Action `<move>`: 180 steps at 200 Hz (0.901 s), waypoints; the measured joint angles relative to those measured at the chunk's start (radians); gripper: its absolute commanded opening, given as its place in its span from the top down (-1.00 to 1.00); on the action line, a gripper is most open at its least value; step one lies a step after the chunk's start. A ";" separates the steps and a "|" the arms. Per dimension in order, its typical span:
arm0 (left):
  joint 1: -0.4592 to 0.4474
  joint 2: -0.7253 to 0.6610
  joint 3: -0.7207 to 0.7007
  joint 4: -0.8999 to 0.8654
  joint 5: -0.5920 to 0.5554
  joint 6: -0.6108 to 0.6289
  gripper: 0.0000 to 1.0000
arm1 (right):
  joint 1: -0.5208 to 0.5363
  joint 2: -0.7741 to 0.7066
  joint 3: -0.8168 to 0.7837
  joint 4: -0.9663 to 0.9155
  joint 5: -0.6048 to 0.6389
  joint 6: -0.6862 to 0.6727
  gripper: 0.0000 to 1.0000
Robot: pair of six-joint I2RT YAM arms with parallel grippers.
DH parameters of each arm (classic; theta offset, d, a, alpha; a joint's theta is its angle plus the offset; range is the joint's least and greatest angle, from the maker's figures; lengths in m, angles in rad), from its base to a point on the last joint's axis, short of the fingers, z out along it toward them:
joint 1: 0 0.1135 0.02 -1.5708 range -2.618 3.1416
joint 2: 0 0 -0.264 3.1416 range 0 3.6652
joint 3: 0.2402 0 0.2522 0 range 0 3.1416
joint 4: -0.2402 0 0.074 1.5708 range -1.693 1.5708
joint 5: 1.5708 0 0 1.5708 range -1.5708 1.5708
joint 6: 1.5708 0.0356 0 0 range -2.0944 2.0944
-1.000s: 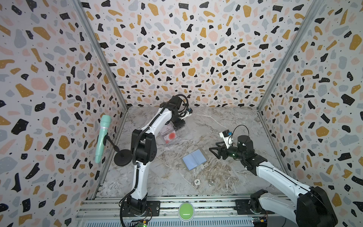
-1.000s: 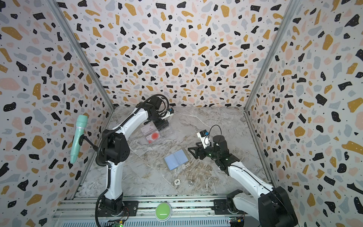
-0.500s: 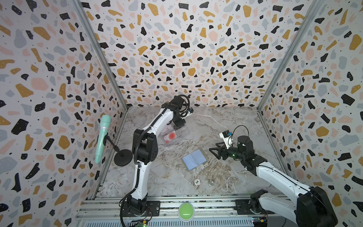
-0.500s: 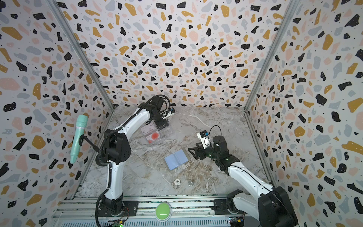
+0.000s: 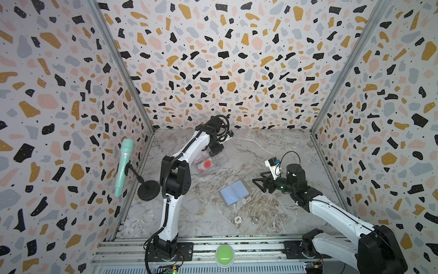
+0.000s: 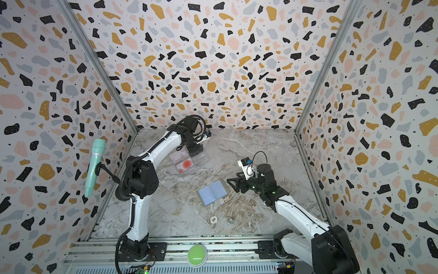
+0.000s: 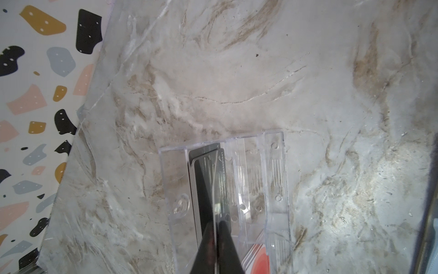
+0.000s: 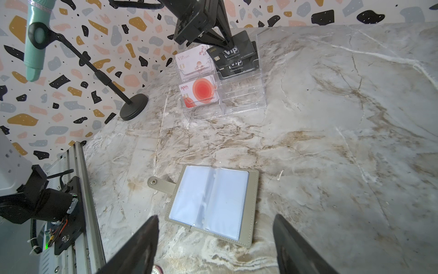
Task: Take the credit cards out of the card holder
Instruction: Place the credit card in the storage box.
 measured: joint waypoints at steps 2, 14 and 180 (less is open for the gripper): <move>0.000 0.000 0.000 0.000 -0.001 0.000 0.64 | 0.000 0.000 0.000 0.000 0.000 0.000 -0.52; 0.000 0.000 0.000 0.000 -0.003 0.000 0.59 | 0.000 0.000 0.000 0.000 0.001 0.000 -0.52; -0.018 -0.062 -0.068 0.059 -0.087 -0.019 0.14 | -0.099 -0.117 -0.002 0.002 0.132 -0.003 -0.54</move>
